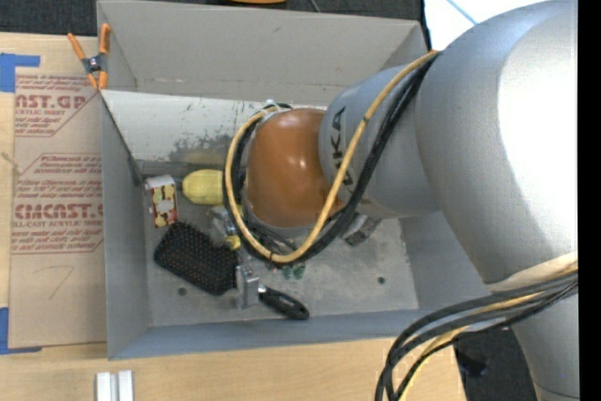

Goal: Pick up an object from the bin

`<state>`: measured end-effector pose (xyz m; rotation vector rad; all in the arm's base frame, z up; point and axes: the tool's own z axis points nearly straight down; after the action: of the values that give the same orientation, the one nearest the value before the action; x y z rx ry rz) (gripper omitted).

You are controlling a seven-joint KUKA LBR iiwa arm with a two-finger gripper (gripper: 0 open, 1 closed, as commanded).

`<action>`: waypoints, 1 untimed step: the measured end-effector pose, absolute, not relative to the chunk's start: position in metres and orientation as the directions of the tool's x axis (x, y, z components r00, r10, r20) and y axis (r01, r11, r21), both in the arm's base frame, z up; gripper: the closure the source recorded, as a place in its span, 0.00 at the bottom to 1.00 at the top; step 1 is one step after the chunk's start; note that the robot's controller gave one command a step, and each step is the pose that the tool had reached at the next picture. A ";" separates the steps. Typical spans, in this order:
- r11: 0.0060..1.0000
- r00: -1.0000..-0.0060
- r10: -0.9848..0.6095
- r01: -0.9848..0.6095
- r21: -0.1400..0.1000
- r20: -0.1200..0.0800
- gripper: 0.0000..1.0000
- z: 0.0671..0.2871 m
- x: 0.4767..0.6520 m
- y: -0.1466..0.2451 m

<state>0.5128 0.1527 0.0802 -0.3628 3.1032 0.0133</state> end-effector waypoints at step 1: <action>0.979 -0.979 -0.203 -0.203 0.007 -0.004 0.00 0.097 0.511 0.157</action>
Offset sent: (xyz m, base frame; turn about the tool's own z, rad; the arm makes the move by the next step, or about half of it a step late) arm 0.0179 -0.0235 0.0383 0.0035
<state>0.5105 0.1565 0.0968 -0.3200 3.1220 0.0112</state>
